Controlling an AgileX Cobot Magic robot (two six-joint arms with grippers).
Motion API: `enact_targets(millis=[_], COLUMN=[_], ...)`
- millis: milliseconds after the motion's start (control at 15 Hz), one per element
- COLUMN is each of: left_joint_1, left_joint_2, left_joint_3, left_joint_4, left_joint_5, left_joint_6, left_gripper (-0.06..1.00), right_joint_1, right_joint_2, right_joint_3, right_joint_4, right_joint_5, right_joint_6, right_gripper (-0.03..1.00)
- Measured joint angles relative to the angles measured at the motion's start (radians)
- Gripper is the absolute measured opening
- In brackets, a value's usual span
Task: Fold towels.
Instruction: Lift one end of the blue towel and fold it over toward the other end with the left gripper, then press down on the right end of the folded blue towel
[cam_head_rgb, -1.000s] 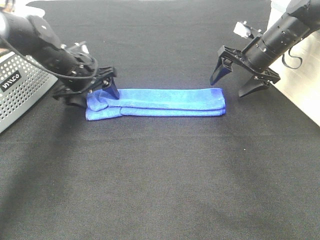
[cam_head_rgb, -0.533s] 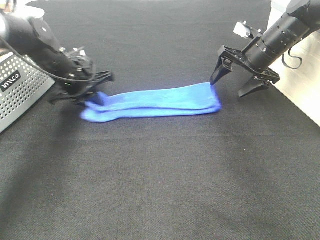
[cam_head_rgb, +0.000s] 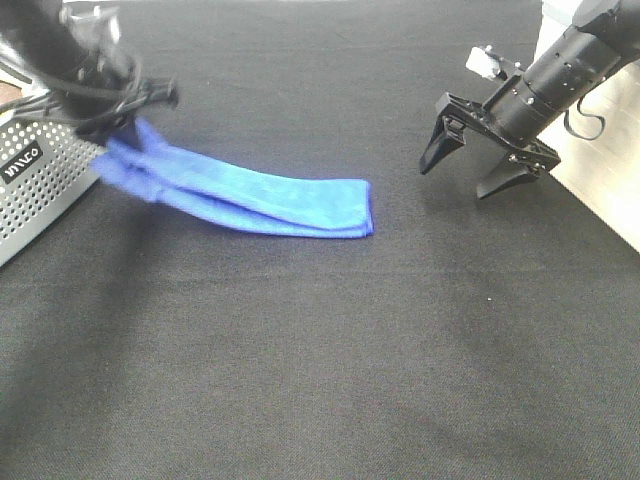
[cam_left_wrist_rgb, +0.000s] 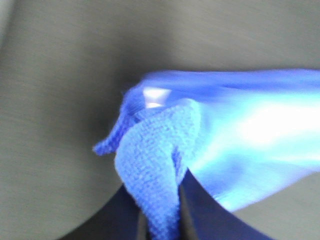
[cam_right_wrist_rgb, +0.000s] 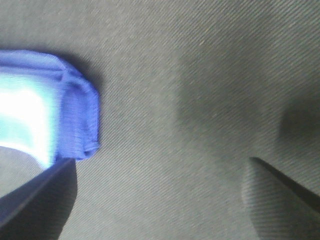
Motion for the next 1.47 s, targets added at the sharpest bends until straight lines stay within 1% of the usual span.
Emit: enact_targets(millis=[133, 267, 333, 400, 533, 600, 667, 800, 867, 1000, 1133, 1200, 1267, 1333, 1467], left_joint_1=[-0.060, -0.113, -0.113, -0.137, -0.154, -0.160, -0.169, -0.199, -0.220, -0.239, -0.245, -0.245, -0.244, -0.237, -0.193], left_joint_2=[0.000, 0.003, 0.003, 0.019, 0.073, 0.098, 0.118, 0.135, 0.138, 0.138, 0.138, 0.138, 0.136, 0.127, 0.083], left_joint_3=[0.000, 0.000, 0.000, 0.000, 0.000, 0.000, 0.000, 0.000, 0.000, 0.000, 0.000, 0.000, 0.000, 0.000, 0.000], left_joint_4=[-0.095, -0.155, -0.155, -0.204, -0.293, -0.339, -0.376, -0.445, -0.492, -0.561, -0.610, -0.633, -0.637, -0.638, -0.630], left_joint_5=[-0.030, -0.096, -0.096, -0.133, -0.160, -0.173, -0.191, -0.246, -0.294, -0.346, -0.362, -0.368, -0.383, -0.394, -0.413], left_joint_6=[0.000, 0.000, 0.000, 0.000, 0.000, 0.000, 0.007, 0.054, 0.071, 0.082, 0.116, 0.150, 0.173, 0.212, 0.292], left_gripper=[0.09, 0.09, 0.09, 0.09, 0.11, 0.16, 0.23, 0.35, 0.42, 0.50, 0.61, 0.67, 0.68, 0.69, 0.69], right_joint_1=[0.000, 0.000, 0.000, 0.000, 0.000, 0.000, 0.000, 0.000, 0.000, 0.000, 0.000, 0.000, 0.000, 0.000, 0.003], right_joint_2=[0.000, 0.000, 0.000, 0.000, 0.000, 0.000, 0.000, 0.000, 0.000, 0.000, 0.002, -0.011, -0.027, -0.048, -0.082], right_joint_3=[0.000, 0.000, 0.000, 0.000, 0.000, 0.000, 0.000, 0.000, 0.000, 0.000, 0.000, 0.000, 0.000, 0.000, 0.000], right_joint_4=[0.000, 0.001, 0.001, 0.001, 0.008, 0.012, 0.019, 0.030, 0.040, 0.048, 0.062, 0.078, 0.097, 0.139, 0.270], right_joint_5=[0.016, 0.030, 0.030, 0.040, 0.048, 0.048, 0.048, 0.048, 0.048, 0.048, 0.049, 0.051, 0.059, 0.071, 0.113], right_joint_6=[0.000, 0.000, 0.000, 0.000, 0.000, 0.000, 0.000, 0.000, 0.000, 0.000, 0.000, -0.004, -0.016, -0.044, -0.111], right_gripper=[0.84, 0.84, 0.84, 0.84, 0.84, 0.84, 0.84, 0.84, 0.84, 0.84, 0.84, 0.84, 0.84, 0.84, 0.84])
